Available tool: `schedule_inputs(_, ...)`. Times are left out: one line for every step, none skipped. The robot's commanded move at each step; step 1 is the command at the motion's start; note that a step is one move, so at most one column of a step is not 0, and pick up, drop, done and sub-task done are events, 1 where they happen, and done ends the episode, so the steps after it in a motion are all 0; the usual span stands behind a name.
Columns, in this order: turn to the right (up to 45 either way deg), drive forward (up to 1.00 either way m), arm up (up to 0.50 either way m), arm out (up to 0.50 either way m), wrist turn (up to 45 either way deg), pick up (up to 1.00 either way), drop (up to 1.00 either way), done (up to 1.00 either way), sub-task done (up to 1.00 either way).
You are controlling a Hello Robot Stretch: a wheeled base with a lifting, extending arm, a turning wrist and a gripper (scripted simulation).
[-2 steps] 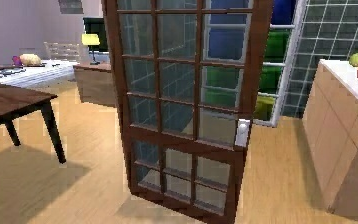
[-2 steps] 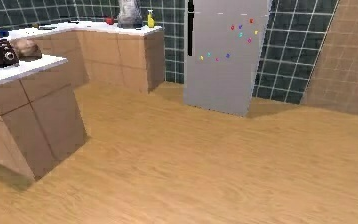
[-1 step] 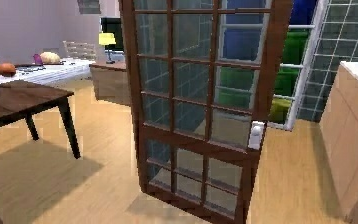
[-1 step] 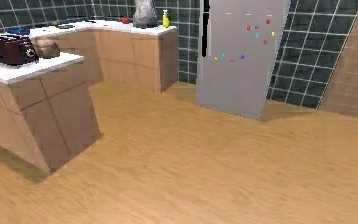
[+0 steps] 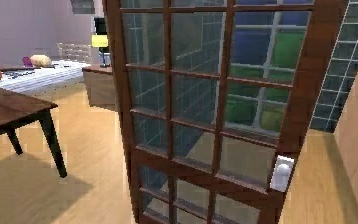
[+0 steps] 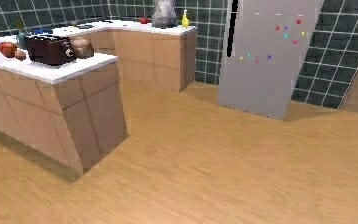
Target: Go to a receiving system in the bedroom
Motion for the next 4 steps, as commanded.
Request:
schedule_inputs(-33.0,0.00,0.00,0.00,0.0,0.00,0.00,0.00,0.00)
schedule_inputs(0.0,0.65,0.00,0.00,0.0,0.00,0.00,0.00,0.00)
schedule_inputs(-27.0,0.00,0.00,0.00,0.0,0.00,0.00,0.00,0.00)
schedule_inputs(0.0,0.45,0.00,0.00,0.0,0.00,0.00,0.00,0.00)
